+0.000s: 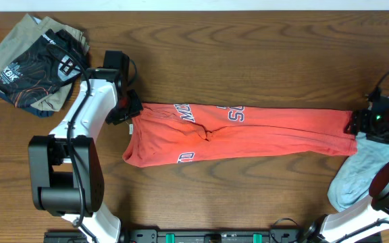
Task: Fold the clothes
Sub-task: 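Grasp the right end and fold it leftward with the right gripper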
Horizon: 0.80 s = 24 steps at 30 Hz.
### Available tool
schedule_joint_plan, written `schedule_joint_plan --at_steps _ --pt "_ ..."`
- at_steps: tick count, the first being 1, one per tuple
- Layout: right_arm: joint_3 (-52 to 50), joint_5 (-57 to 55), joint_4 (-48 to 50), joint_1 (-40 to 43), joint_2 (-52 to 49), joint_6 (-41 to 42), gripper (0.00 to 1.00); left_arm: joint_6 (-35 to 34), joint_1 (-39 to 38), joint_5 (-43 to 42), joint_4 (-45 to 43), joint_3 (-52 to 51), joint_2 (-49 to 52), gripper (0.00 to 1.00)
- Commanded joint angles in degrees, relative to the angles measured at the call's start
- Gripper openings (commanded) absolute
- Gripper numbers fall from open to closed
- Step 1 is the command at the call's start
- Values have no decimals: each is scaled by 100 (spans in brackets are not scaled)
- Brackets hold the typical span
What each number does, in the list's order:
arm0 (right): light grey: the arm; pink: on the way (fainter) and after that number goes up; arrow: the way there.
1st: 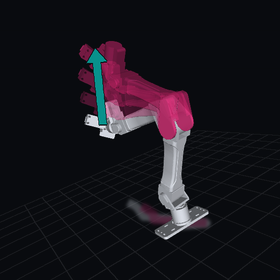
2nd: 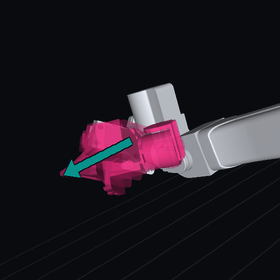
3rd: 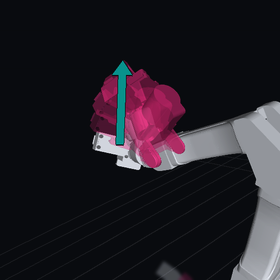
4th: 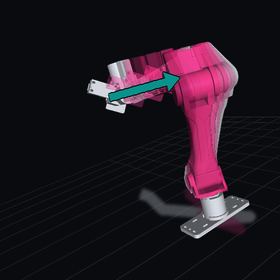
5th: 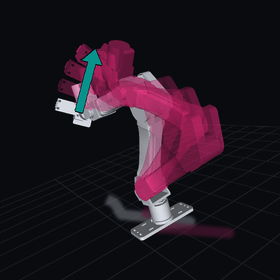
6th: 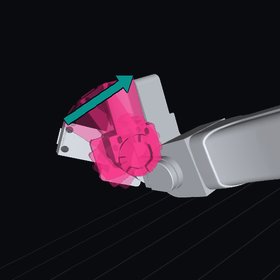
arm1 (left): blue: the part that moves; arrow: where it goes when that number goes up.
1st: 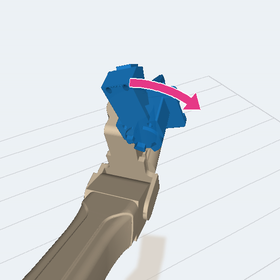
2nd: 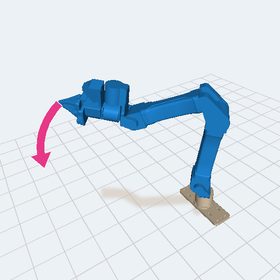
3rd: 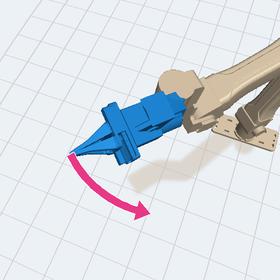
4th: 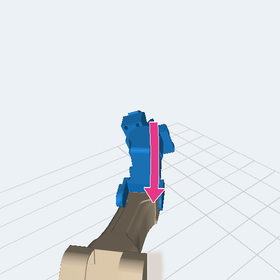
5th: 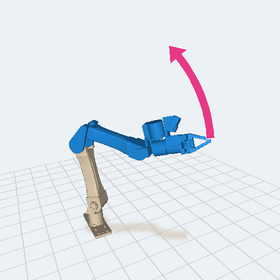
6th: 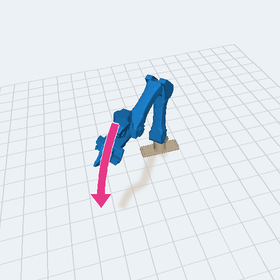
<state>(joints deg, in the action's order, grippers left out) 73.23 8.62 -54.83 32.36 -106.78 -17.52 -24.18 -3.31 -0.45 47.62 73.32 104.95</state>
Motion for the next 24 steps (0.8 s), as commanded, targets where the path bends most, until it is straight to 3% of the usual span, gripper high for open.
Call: schedule_joint_plan --at_steps 1,7,14,17,19,21,23,24 --pt "-269 540 400 59 -22 -420 69 -11 13 17 33 59 -103 33" --pt "-789 535 1410 59 -22 -426 68 -15 13 -81 94 59 -103 33" --pt "-1156 706 1851 59 -22 -444 69 -15 13 -81 179 57 -103 33" --pt "-1191 839 1884 59 -22 -444 64 -15 13 -81 177 59 -103 33" --pt "-1191 837 1860 59 -22 -444 48 -15 13 -81 179 57 -103 33" --pt "-1191 833 1843 59 -22 -439 17 -15 13 -81 179 59 -103 33" --pt "-1191 826 1843 59 -22 -404 2 -15 13 -81 181 59 -103 33" --pt "-1189 809 1847 59 -22 -348 1 -15 13 -81 184 57 -103 33"
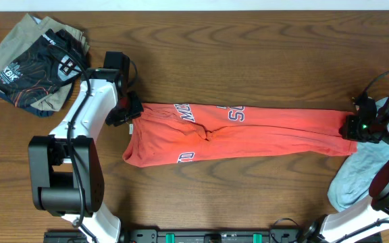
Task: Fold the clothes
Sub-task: 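Grasp the right end and fold it leftward with the right gripper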
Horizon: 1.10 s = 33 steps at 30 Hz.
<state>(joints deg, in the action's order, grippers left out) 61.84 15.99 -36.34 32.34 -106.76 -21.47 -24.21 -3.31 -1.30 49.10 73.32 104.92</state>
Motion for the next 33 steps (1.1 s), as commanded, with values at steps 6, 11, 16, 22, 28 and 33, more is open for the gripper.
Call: schedule_joint_plan --at_steps 6,11,16,22,28,33 --pt "201 33 -85 61 7 772 1 -11 13 4 111 57 -101 33" --pt "1034 142 -957 -2 15 1071 1 -11 13 4 140 59 -101 33" --pt "1812 146 -2092 -463 15 1073 1 -11 13 4 138 59 -101 33" --pt "1908 140 -2651 -1515 13 1165 1 -11 13 4 140 57 -101 33" --pt "1904 140 -2710 -2599 13 1563 1 -11 13 4 142 57 -101 33" --pt "1902 140 -2594 -3501 -15 1888 1 -11 13 4 140 57 -101 33"
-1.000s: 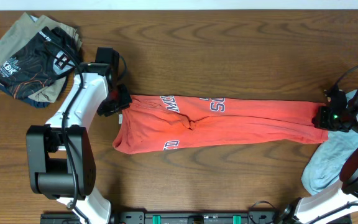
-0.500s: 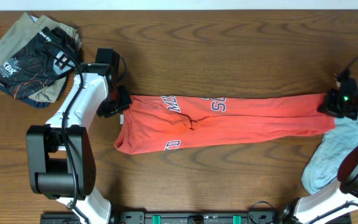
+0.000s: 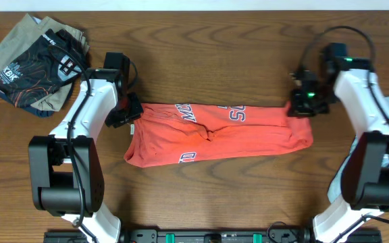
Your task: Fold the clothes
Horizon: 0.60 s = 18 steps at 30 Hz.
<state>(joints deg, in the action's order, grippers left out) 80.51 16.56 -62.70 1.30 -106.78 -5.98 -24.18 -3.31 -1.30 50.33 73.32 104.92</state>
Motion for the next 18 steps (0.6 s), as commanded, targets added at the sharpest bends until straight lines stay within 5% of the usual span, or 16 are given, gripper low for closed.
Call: schedule_joint_plan --at_steps 1,11,13,16,18 --pt "35 81 68 -573 -22 339 1 -13 13 4 17 57 -101 33" --pt "31 17 586 -1744 -28 382 9 -13 13 4 17 57 -101 33" --pt "31 17 660 -1908 -28 380 20 -13 13 4 17 57 -101 33" --pt "33 20 667 -2096 -28 378 63 -11 13 4 17 57 -101 33" --pt "33 17 662 -2179 -28 374 70 -11 13 4 17 57 -101 33"
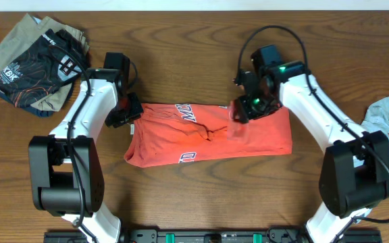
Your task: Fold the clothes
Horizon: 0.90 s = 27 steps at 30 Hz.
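Note:
An orange-red garment with white lettering [201,135] lies flat across the table's middle, its right part doubled back over itself. My right gripper [243,112] sits over the garment's upper middle, shut on the carried-over right end. At the garment's upper left corner my left gripper [131,112] is shut on the cloth, pinning it.
A stack of folded clothes [36,61], khaki with dark printed fabric, sits at the far left corner. A crumpled light blue-grey garment lies at the right edge. The right arm's cable [275,30] loops above the garment.
My right gripper has moved further left with the garment's end, from around the right third to the upper middle. The fold now reaches farther left and the garment looks shorter. The left gripper stayed put.
The garment lay stretched full length, my left gripper holding its left corner and my right gripper at its far right end by the blue-grey cloth. The right gripper then held that end and has brought it leftward over the garment, doubling it.

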### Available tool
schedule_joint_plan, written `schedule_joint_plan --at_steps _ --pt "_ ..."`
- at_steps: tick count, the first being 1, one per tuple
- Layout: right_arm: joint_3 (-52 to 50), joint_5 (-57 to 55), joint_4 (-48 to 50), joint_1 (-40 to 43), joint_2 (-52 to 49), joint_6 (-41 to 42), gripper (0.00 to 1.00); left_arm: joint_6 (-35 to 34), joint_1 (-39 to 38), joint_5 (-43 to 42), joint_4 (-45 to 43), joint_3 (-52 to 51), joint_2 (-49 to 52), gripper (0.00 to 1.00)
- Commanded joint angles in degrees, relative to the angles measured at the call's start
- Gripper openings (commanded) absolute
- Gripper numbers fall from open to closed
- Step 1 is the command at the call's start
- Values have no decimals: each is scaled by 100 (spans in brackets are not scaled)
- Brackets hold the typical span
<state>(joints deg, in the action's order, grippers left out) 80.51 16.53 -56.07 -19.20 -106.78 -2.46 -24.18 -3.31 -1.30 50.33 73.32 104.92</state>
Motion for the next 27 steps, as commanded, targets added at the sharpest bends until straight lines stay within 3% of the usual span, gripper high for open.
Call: schedule_joint_plan --at_steps 1,6,9,14,17,23,27 --pt "33 20 7 -162 -28 22 72 -11 13 4 17 57 -101 33" --pt "33 -385 52 -155 -28 28 70 -11 13 4 20 57 -101 34" --pt "33 -1025 -26 -105 -28 61 71 -2 13 4 22 57 -101 41" --pt "33 -2494 -212 59 -28 1097 78 306 13 -271 42 -28 -98 52" --pt "33 -2238 -164 175 -28 1067 82 332 13 -409 42 -129 -92 53" --pt "33 -155 -109 131 -28 389 79 334 13 -407 9 -186 -83 53" --pt "26 -474 -96 -197 -61 922 78 334 13 -407 0 -186 -83 53"
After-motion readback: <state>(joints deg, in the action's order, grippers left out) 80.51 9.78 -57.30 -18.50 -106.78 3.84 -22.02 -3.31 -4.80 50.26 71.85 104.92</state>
